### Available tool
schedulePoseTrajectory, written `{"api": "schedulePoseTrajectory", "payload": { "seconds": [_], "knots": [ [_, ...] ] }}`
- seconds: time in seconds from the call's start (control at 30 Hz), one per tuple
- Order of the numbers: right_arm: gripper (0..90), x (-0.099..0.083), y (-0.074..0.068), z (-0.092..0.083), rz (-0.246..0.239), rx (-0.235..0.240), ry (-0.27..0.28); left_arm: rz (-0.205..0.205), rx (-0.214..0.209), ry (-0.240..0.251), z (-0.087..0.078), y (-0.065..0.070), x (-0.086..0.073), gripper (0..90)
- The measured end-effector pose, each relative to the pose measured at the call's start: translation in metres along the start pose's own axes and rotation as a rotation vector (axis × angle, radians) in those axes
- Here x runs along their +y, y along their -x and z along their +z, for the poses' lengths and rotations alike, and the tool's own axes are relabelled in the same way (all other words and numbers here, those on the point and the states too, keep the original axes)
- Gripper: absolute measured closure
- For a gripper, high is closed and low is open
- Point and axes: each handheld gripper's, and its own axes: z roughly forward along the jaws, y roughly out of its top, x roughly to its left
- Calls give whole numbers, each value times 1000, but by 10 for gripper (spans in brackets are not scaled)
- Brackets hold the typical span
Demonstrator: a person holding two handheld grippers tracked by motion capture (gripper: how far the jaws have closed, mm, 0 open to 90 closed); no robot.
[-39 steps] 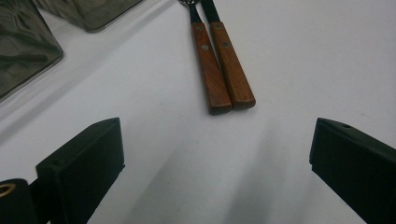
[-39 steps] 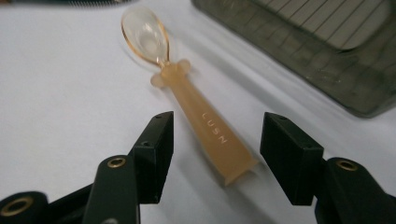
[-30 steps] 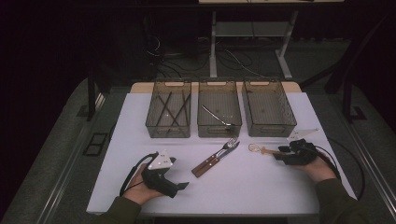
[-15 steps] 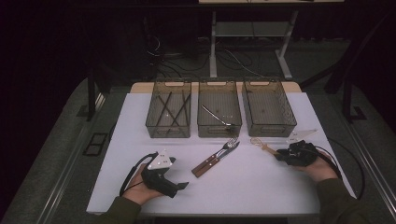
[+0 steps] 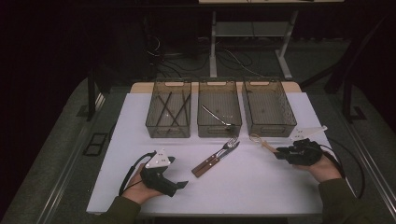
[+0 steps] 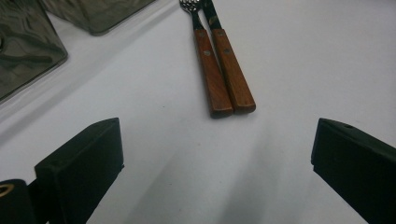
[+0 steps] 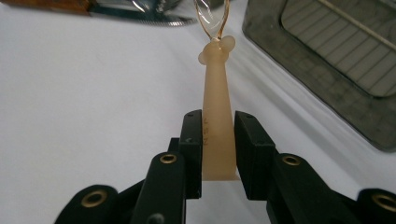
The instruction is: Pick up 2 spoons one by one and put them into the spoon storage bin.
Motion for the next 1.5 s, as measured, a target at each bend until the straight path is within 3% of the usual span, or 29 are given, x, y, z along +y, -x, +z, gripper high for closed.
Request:
{"api": "schedulePoseTrajectory", "payload": {
  "seconds": [0.27,0.5,0.83,1.1,1.33,1.5],
  "knots": [
    [732,16,-8,-8,45,-9,73,-38,2,31,-2,-4,0,0],
    [732,34,-16,-6,70,-34,91,-41,13,34,-3,-5,0,0],
    [730,61,-23,4,87,-22,129,-43,6,38,-1,-2,0,0],
    [729,81,-28,11,90,-42,156,-40,6,32,0,-2,0,0],
    [728,98,-25,18,99,-55,197,-34,6,28,0,-2,1,0],
    [728,112,-20,34,134,-53,215,-31,2,26,1,-2,1,0]
  ]
}}
